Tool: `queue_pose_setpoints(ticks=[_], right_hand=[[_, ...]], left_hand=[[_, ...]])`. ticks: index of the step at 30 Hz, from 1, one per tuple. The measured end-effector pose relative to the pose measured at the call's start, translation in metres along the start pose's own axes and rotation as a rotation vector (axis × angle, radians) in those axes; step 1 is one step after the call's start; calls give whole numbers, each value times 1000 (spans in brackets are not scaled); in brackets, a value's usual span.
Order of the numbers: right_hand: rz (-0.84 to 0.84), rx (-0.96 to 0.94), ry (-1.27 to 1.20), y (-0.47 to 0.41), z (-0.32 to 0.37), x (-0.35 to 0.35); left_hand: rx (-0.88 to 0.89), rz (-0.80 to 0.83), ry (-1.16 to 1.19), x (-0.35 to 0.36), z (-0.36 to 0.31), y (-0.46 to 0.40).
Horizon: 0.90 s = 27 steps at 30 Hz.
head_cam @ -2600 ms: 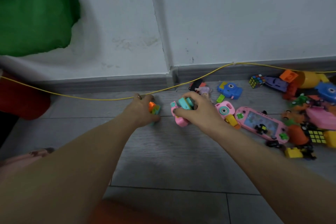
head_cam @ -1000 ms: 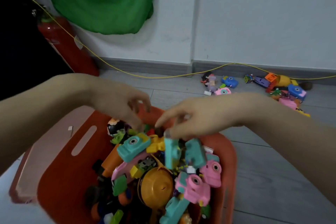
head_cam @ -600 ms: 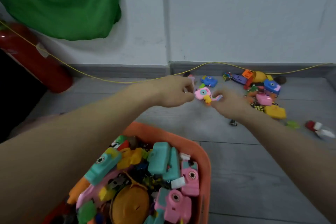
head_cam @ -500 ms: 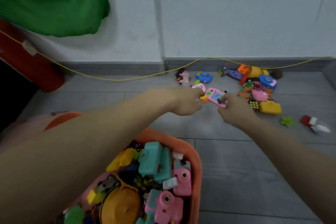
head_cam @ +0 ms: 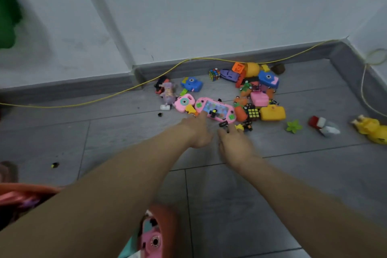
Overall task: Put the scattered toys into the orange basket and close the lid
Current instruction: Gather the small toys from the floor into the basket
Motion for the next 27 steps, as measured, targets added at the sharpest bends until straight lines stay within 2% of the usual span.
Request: queue_pose_setpoints(ticks=[2,5,10,13,15,17,21,24,27], right_hand=[[-29,0,-114,-3,-6,-1],[-216,37,-489,-4,-19,-9],[-320,501,-1307,-10,-46,-29],[-381,633,-1458,-17,-69,-38],[-429,659,-1380,-17,-78,-37],[-444,627,-1162,-13,-79,-32],[-428,315,-709,-8,-72,-21],[-311,192,-490,-8,-68,-10],[-273,76,-385,-6,-63,-6]], left_hand=[[-7,-35,-21,0,0,-8],[-14,-103,-44,-2,1,-21],[76,-161,-146,-2,-9,-42],[154,-186,-123,8,-26,-49],[168,-205,-94,17,-34,-51],[172,-232,-84,25,-34,-51],[184,-212,-42,37,-26,-53],[158,-203,15,37,-25,-54],[182,-198,-27,37,-33,-51]])
Point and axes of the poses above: each hand's wrist, its own y-axis away from the middle knuckle, its own x-axis out of the palm, z = x × y, the point moved 3 cm from there along -y, towards the middle knuckle, and after that the axes turned 10 degrees about -y, right-handed, at the moved point
